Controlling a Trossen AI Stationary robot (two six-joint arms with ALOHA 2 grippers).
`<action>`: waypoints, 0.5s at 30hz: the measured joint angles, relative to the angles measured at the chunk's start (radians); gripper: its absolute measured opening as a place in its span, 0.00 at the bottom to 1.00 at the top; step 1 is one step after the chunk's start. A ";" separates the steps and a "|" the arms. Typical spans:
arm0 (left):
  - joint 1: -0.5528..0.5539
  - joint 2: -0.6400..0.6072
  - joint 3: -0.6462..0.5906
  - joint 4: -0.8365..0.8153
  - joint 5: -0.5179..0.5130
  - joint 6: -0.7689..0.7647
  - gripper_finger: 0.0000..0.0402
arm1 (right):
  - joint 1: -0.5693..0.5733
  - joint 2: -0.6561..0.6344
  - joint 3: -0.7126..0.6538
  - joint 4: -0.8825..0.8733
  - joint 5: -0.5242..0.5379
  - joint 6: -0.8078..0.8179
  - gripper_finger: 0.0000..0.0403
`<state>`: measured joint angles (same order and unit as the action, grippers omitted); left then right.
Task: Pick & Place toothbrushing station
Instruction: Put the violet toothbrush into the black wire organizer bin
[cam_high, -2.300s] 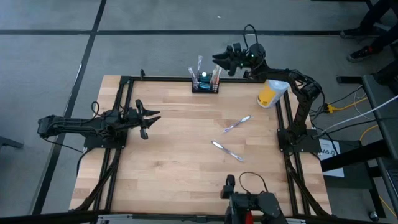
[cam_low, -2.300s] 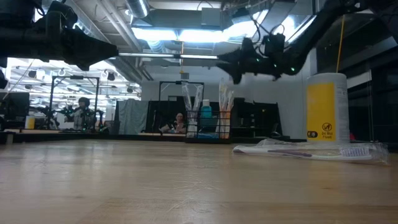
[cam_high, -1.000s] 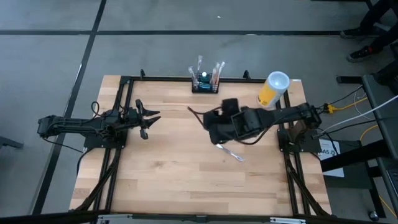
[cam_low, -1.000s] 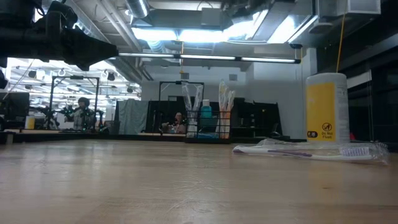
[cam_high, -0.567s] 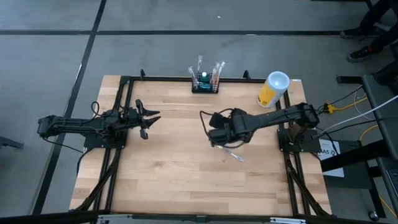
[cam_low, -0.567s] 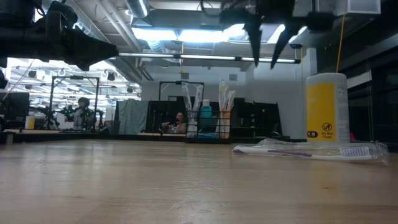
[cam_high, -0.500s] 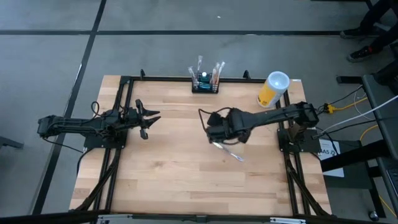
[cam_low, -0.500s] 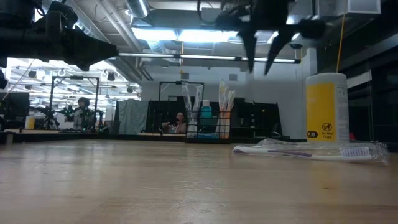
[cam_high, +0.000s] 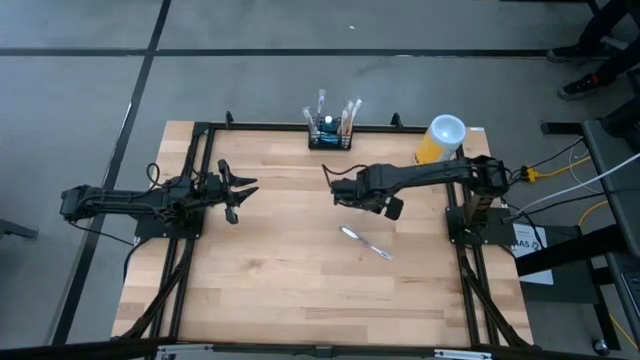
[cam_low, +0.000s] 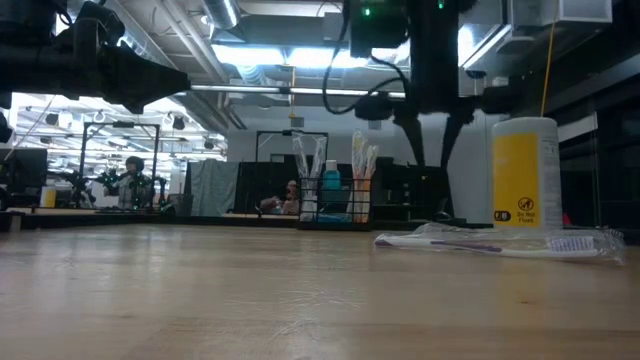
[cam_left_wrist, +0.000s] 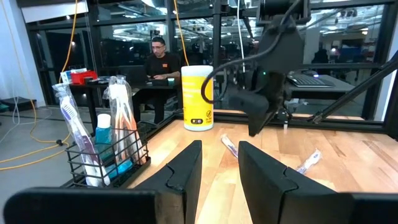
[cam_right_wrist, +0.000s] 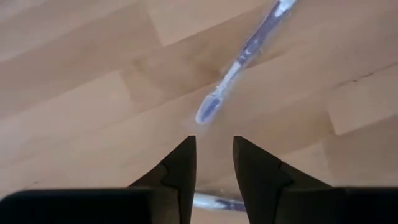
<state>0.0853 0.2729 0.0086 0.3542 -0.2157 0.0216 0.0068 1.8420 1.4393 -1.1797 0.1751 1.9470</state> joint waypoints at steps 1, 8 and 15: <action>0.000 0.000 0.000 0.000 0.000 0.000 0.25 | -0.002 0.000 -0.012 0.023 -0.002 -0.007 0.27; 0.000 0.000 0.000 0.000 0.000 0.000 0.25 | 0.001 0.002 -0.079 0.153 -0.011 -0.023 0.26; 0.000 0.000 0.000 0.000 0.000 0.000 0.25 | 0.002 0.003 -0.155 0.293 -0.037 -0.080 0.26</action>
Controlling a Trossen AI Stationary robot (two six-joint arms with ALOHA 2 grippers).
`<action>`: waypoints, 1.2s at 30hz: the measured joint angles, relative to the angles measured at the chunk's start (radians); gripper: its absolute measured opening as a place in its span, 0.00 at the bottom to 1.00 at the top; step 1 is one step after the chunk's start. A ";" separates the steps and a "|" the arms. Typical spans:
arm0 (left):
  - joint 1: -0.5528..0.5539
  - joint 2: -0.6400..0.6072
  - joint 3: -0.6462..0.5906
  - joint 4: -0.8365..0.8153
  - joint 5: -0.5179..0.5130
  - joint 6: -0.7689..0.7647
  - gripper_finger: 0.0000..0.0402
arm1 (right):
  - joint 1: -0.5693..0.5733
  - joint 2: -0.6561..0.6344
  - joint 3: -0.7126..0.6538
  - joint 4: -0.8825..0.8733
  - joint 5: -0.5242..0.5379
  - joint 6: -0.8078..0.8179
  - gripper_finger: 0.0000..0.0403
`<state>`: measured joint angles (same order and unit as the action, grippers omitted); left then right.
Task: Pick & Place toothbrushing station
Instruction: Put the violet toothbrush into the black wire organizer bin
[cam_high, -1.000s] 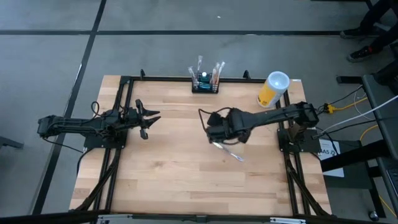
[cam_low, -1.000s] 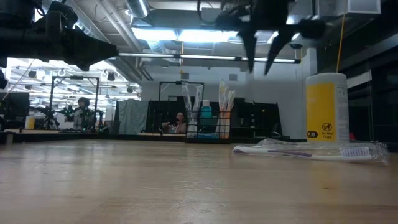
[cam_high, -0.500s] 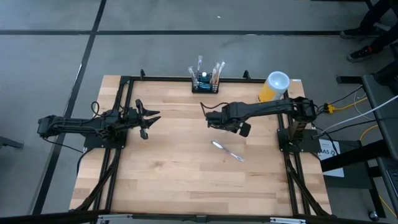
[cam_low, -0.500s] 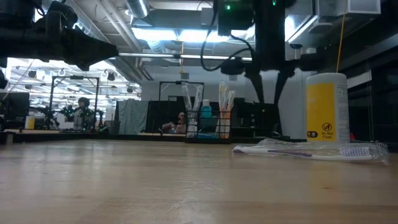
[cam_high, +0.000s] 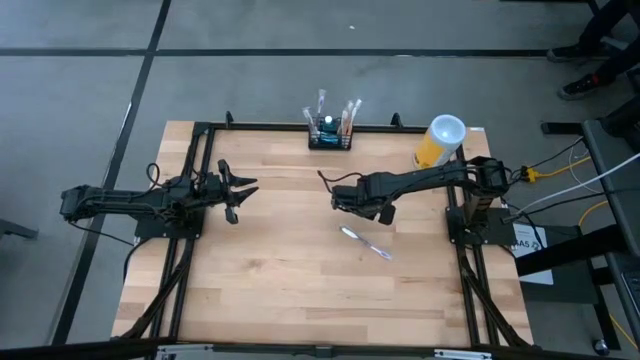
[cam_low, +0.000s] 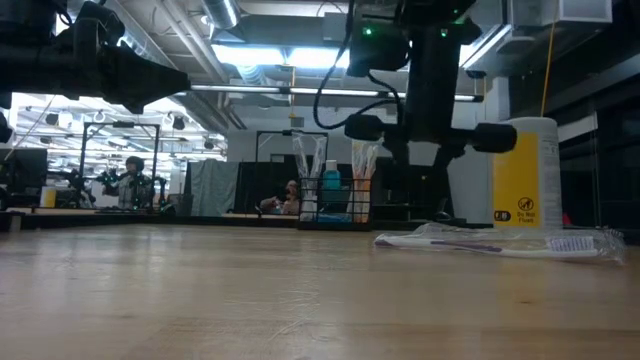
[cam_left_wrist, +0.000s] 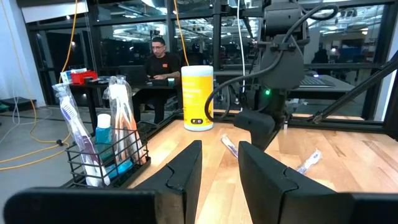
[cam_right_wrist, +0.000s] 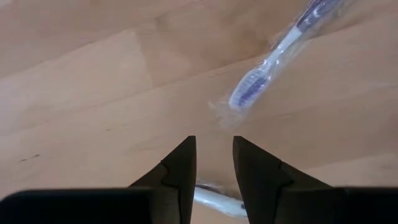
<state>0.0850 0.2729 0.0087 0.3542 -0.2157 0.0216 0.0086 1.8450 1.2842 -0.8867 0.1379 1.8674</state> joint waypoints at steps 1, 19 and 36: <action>0.000 0.000 0.000 0.000 0.000 0.000 0.25 | 0.001 0.000 -0.005 0.002 0.000 -0.002 0.26; 0.000 0.000 0.000 0.000 0.000 0.000 0.25 | 0.015 0.015 -0.065 0.083 0.011 0.013 0.26; 0.000 0.005 0.000 -0.010 0.000 0.000 0.25 | 0.010 0.089 -0.065 0.142 0.010 0.018 0.26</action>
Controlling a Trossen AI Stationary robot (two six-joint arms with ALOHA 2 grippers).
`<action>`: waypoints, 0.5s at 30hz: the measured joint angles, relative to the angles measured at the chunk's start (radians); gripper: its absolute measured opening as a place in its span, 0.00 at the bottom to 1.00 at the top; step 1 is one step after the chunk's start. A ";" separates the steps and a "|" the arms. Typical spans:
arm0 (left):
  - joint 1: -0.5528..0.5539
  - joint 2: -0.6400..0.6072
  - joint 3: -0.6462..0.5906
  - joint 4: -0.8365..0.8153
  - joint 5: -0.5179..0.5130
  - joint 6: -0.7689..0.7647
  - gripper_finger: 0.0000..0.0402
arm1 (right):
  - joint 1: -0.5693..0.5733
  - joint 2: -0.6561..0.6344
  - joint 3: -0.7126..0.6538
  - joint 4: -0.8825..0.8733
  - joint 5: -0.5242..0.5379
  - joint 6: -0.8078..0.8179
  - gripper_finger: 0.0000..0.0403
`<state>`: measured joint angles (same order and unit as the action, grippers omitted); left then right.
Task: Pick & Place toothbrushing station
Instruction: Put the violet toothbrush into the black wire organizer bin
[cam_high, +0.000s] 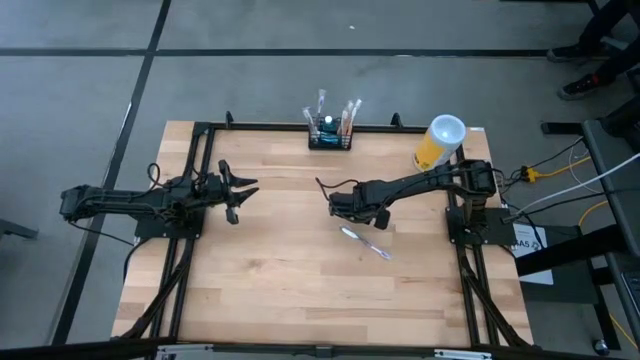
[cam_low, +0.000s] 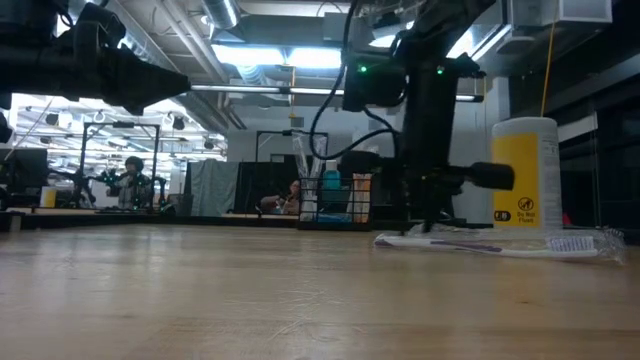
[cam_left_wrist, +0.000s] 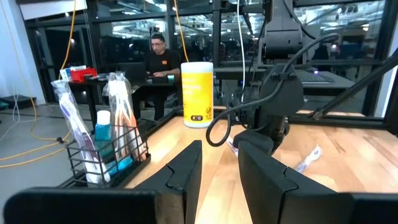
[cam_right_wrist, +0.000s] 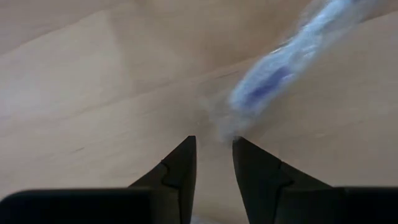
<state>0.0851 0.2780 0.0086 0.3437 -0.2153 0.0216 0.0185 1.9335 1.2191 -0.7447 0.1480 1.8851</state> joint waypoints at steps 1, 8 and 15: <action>0.000 0.002 0.000 0.001 0.000 0.000 0.25 | 0.000 -0.002 -0.001 -0.001 0.005 0.001 0.26; 0.000 0.008 0.000 -0.009 0.000 0.000 0.25 | -0.003 -0.003 0.000 0.035 0.005 0.010 0.26; 0.000 0.010 0.000 -0.012 0.000 0.000 0.25 | 0.104 -0.031 0.094 0.083 0.180 -0.233 0.26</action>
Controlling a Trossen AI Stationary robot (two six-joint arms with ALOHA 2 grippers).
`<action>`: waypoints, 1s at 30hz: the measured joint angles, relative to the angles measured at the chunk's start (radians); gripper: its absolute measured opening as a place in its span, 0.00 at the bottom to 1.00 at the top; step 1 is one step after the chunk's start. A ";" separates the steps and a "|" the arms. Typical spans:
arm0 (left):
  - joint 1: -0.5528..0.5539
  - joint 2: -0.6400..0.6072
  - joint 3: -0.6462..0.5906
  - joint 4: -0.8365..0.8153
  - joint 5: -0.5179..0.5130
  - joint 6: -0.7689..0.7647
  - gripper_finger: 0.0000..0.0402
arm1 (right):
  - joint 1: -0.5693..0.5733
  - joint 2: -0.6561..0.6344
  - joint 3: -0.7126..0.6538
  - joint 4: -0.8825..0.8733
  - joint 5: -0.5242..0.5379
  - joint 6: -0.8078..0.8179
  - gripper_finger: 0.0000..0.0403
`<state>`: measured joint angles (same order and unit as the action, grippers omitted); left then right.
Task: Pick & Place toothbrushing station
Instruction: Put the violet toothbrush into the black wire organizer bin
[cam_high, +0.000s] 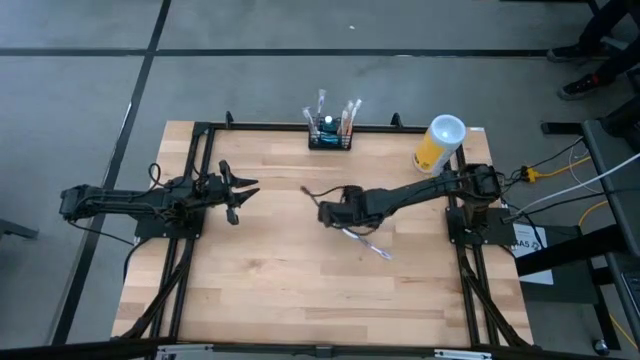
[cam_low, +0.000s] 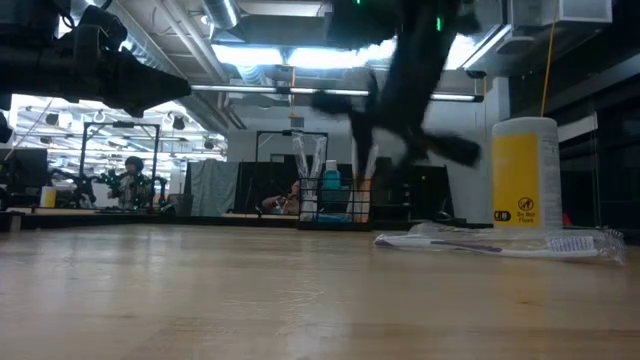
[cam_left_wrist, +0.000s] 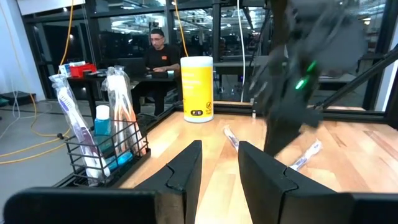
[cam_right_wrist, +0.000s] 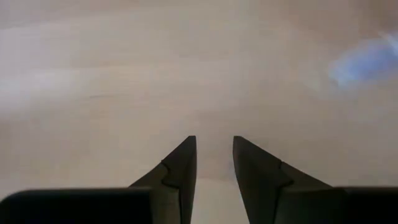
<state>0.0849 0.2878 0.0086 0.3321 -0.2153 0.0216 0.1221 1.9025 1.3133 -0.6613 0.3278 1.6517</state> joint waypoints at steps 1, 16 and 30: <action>0.000 0.000 0.000 0.000 0.000 0.000 0.25 | 0.016 -0.008 0.025 -0.005 0.049 -0.081 0.26; 0.000 0.008 0.000 -0.001 -0.001 0.000 0.25 | -0.038 -0.030 0.154 -0.476 -0.134 -1.506 0.26; 0.000 0.009 0.000 0.000 -0.001 0.000 0.25 | -0.203 -0.030 0.071 -0.351 -0.317 -1.971 0.26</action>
<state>0.0849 0.2970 0.0086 0.3317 -0.2160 0.0216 -0.0806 1.8729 1.3845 -1.0119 0.0111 -0.3190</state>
